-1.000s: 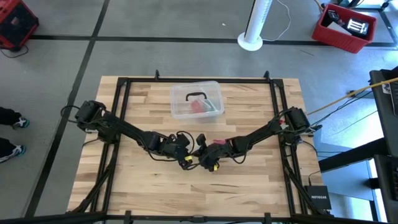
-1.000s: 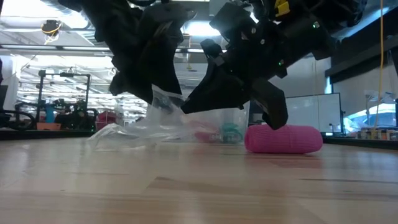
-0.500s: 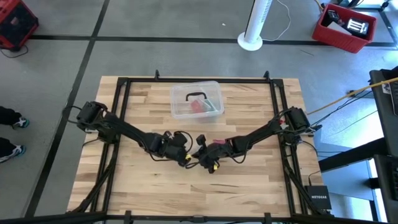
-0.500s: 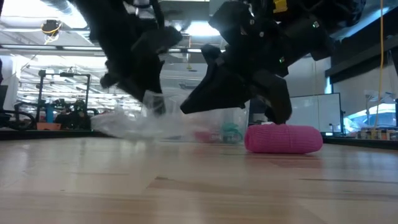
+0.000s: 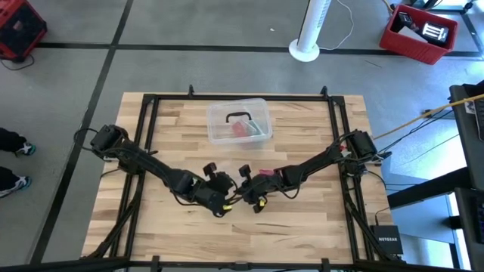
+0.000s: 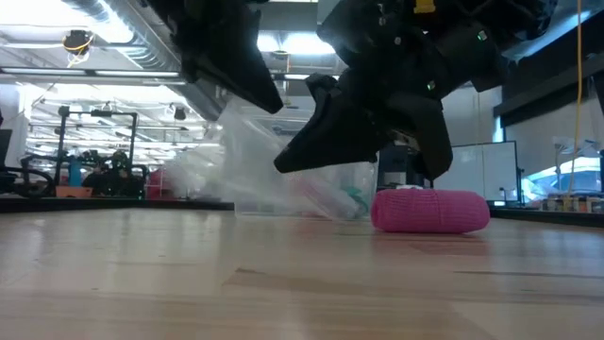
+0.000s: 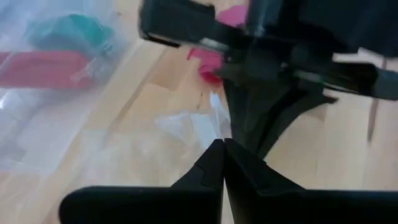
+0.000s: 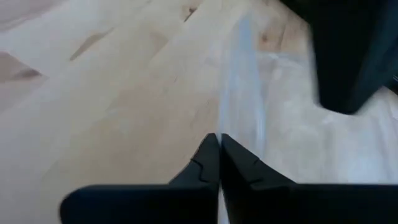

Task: Roll bandage
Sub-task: Open the transparent zip bag

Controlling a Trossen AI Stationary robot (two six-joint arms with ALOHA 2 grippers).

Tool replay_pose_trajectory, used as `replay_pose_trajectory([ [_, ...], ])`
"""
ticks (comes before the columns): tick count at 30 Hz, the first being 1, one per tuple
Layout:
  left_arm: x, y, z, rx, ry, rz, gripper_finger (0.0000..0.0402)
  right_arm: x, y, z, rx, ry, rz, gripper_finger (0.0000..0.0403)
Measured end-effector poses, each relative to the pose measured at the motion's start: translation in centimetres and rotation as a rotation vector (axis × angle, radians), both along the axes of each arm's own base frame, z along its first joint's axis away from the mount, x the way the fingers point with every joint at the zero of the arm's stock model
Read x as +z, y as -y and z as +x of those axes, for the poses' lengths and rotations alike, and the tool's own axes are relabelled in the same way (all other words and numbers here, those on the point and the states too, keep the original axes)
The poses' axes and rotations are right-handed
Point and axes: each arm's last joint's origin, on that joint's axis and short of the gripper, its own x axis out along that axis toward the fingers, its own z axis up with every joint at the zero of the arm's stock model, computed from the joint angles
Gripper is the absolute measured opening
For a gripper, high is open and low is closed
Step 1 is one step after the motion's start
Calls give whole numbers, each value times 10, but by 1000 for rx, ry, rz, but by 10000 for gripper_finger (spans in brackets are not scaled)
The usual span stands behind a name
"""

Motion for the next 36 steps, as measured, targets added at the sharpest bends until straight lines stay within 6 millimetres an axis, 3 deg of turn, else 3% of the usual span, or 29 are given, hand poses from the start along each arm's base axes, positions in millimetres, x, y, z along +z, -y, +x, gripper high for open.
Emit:
replay_pose_trajectory([
  [13,-5,-4,-1,74,5,-90,9,1,0,1,-16,13,42,3],
  [20,-6,-20,9,47,-31,-323,74,2,0,1,-16,17,42,3],
  [25,-10,-32,12,71,-84,-366,122,2,0,1,-15,17,42,3],
  [36,-29,-34,16,42,-197,-445,143,1,-1,1,-9,13,45,3],
])
